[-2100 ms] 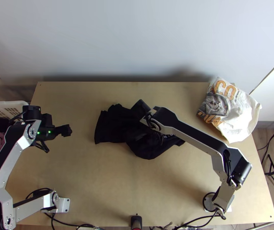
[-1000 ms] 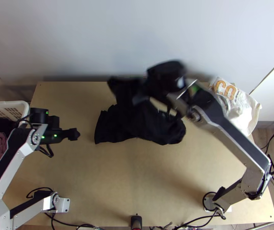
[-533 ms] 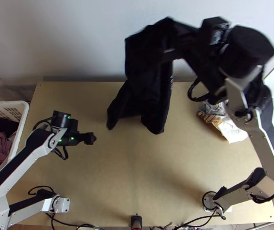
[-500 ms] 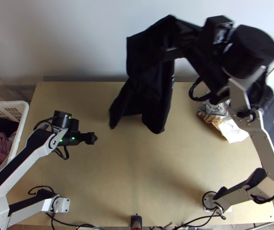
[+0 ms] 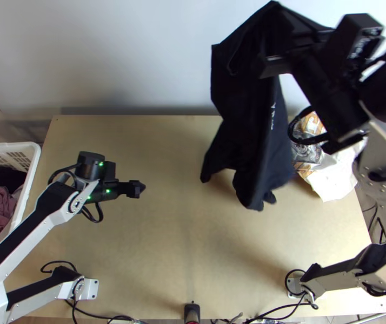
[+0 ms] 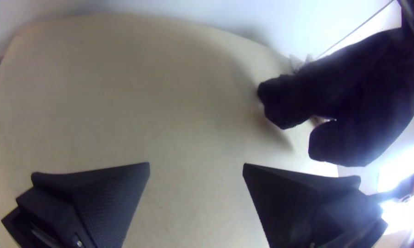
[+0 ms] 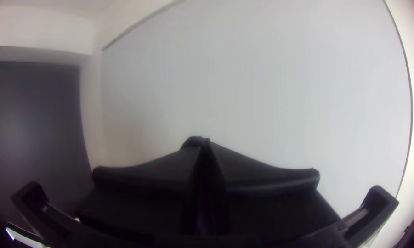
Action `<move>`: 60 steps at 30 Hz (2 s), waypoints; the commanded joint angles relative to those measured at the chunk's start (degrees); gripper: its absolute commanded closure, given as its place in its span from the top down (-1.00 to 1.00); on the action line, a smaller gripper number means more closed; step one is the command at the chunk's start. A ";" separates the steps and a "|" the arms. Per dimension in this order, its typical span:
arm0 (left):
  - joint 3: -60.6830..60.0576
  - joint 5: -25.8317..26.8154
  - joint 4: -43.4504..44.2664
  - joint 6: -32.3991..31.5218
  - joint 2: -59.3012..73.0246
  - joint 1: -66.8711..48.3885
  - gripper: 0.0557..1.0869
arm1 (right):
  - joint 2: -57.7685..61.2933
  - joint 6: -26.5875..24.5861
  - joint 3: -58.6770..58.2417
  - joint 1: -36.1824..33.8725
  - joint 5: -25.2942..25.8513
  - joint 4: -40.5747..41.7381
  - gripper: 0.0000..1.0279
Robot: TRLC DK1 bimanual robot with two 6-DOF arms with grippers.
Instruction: Fold the t-shirt
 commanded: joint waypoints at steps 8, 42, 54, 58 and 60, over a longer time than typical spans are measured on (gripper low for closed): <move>0.87 0.02 -1.93 -0.30 -3.45 -1.63 0.91 | -1.51 0.12 0.20 1.23 0.99 1.18 -0.95; -11.96 -14.13 52.82 -23.85 2.87 -30.55 0.91 | 0.16 1.53 -1.56 0.97 2.05 -1.80 -0.95; -10.20 -12.46 55.02 -23.41 6.92 -41.53 0.91 | 1.48 1.70 -1.47 -1.49 2.31 -2.42 -0.95; -10.03 -12.29 55.20 -22.62 6.83 -40.92 0.91 | 1.56 1.97 -1.30 -2.11 2.40 -2.24 -0.95; -9.76 -12.29 56.52 -22.10 8.94 -39.86 0.91 | 1.83 1.97 -1.03 -2.11 2.40 -2.16 -0.95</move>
